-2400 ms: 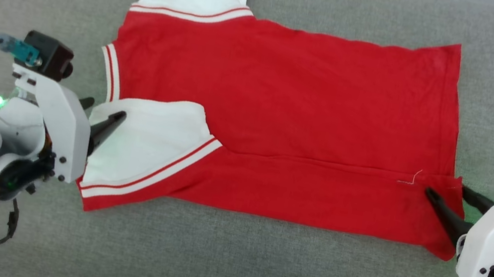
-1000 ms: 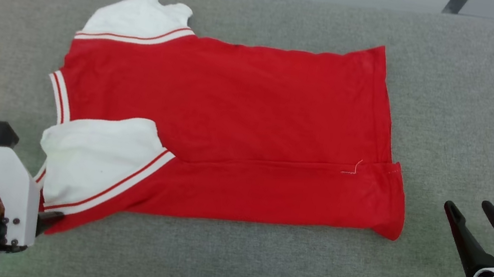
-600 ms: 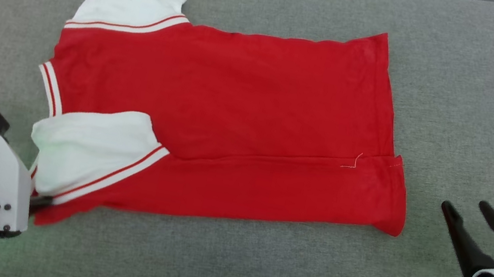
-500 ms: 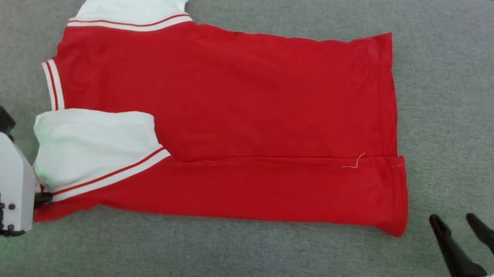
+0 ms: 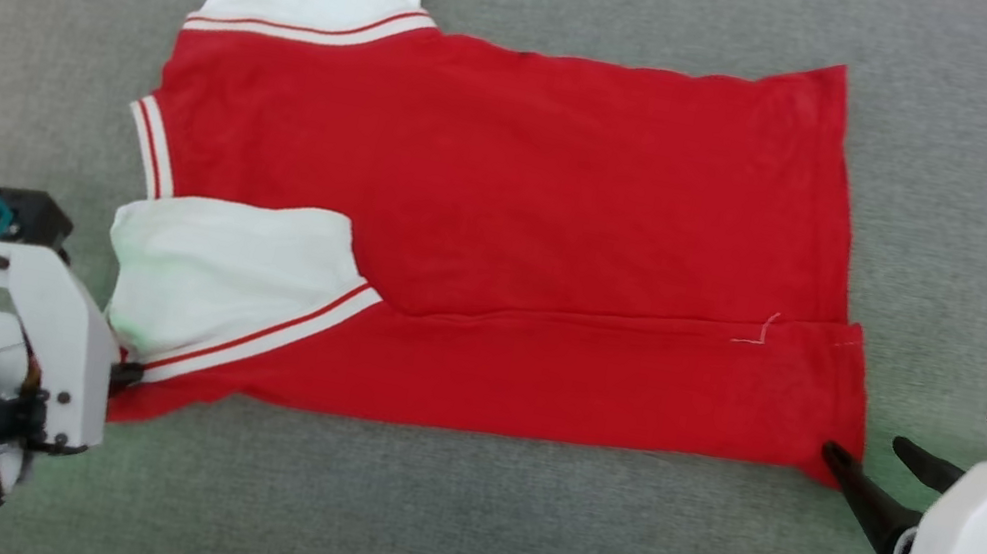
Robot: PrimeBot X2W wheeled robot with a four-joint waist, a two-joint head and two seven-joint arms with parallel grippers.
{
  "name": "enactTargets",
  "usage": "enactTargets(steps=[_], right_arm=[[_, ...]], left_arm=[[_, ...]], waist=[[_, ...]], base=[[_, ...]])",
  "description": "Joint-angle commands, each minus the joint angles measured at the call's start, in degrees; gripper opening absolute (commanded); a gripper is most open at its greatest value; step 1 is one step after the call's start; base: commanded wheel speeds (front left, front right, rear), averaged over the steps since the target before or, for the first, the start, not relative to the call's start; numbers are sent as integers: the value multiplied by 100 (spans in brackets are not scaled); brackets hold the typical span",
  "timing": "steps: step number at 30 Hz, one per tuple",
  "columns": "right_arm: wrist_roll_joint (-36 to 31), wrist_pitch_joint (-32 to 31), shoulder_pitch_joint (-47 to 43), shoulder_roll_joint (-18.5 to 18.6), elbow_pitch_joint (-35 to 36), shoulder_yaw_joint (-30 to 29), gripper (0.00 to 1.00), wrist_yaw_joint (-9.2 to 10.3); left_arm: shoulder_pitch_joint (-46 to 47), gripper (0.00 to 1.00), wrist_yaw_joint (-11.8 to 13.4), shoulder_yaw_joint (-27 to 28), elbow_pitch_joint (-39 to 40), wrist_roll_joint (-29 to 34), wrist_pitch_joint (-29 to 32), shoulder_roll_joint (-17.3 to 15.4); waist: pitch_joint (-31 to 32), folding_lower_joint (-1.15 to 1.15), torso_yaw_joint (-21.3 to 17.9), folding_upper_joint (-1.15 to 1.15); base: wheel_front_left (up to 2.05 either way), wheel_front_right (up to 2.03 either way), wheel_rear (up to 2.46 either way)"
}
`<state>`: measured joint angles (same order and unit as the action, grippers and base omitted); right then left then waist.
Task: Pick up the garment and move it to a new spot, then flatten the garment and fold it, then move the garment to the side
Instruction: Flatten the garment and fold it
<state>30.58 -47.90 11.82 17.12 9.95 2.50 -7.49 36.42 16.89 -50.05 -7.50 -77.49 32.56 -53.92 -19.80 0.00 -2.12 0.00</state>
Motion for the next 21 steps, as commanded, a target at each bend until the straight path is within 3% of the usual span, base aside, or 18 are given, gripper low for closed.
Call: enactTargets(steps=[1,12,13,14,15,21], right_arm=[[-46,-19,100,-47,-65,22,100,0],[-171,-72,437,-63,-1028,340,100,1],[-159,-91,451,-74,-1125,381,49,1],[-151,-76,491,-74,-1208,424,7,1],[-169,-90,504,-65,-1304,466,0,1],[-32,-26,584,7,-1508,535,0,1]], left_arm=[[-21,0,26,-103,-39,75,-17,214],[135,0,-29,-128,-67,158,-88,447],[141,0,-44,-126,-76,159,-88,460],[145,0,-60,-128,-90,167,-99,470],[150,0,-63,-128,-106,173,-108,484],[149,0,-121,-119,-212,122,-123,527]], waist=[[-59,0,77,0],[-212,0,273,0],[-218,0,281,0],[-224,0,287,0],[-228,0,293,0],[-215,0,317,0]], base=[[0,0,0],[0,0,0],[0,0,0],[0,0,0],[0,0,0],[0,0,0]])
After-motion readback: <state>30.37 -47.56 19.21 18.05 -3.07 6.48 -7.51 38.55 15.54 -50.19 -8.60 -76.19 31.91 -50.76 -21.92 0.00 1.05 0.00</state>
